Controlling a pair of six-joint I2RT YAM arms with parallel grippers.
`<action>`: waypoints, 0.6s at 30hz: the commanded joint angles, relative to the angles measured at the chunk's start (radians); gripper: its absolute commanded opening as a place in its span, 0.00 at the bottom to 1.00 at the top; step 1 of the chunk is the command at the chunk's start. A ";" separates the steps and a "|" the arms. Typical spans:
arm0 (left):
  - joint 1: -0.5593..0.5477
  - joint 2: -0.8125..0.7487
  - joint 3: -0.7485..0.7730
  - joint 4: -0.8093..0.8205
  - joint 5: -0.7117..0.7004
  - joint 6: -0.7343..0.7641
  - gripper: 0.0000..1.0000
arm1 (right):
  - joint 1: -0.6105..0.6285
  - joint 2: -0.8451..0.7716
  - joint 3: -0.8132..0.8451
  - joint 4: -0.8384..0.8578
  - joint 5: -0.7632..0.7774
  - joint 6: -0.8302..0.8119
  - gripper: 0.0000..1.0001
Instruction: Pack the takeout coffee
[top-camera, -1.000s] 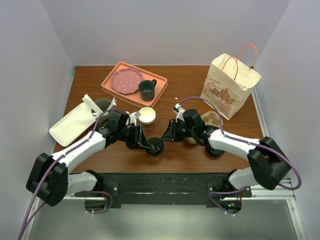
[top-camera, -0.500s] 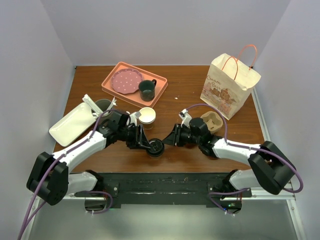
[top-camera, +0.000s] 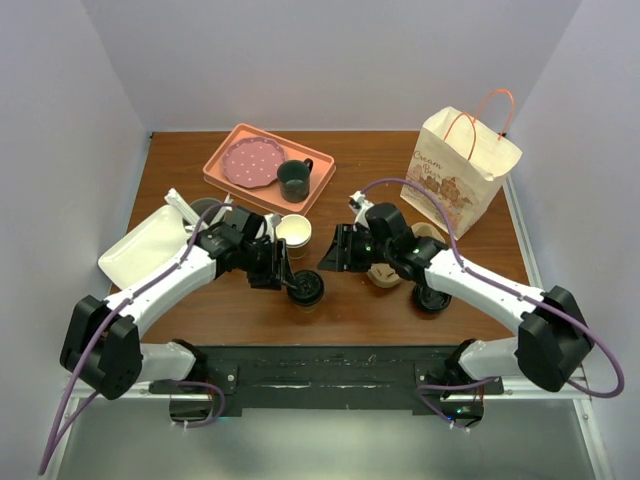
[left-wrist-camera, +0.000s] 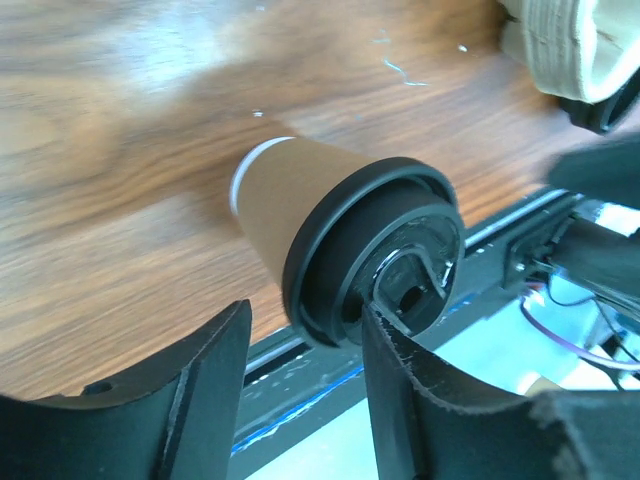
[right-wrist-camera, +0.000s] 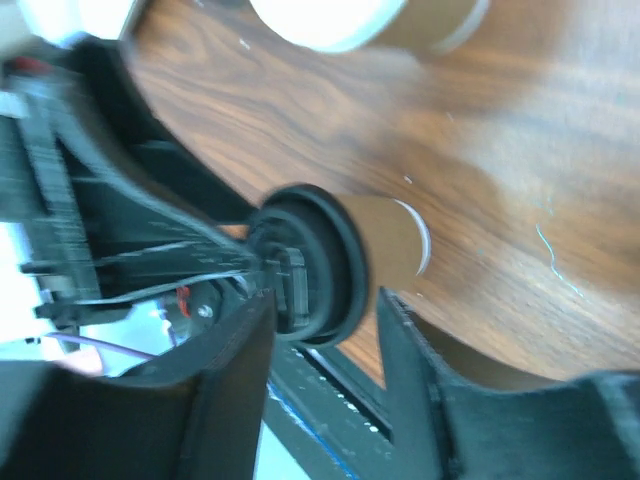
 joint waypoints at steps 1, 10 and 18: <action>0.003 -0.015 0.068 -0.079 -0.051 0.043 0.55 | 0.004 -0.059 0.130 -0.197 0.065 -0.088 0.54; 0.005 -0.129 0.135 -0.042 -0.005 0.059 0.59 | 0.100 -0.022 0.298 -0.384 0.290 -0.137 0.62; 0.005 -0.288 0.059 -0.138 -0.323 0.078 0.75 | 0.320 0.148 0.487 -0.496 0.538 -0.070 0.92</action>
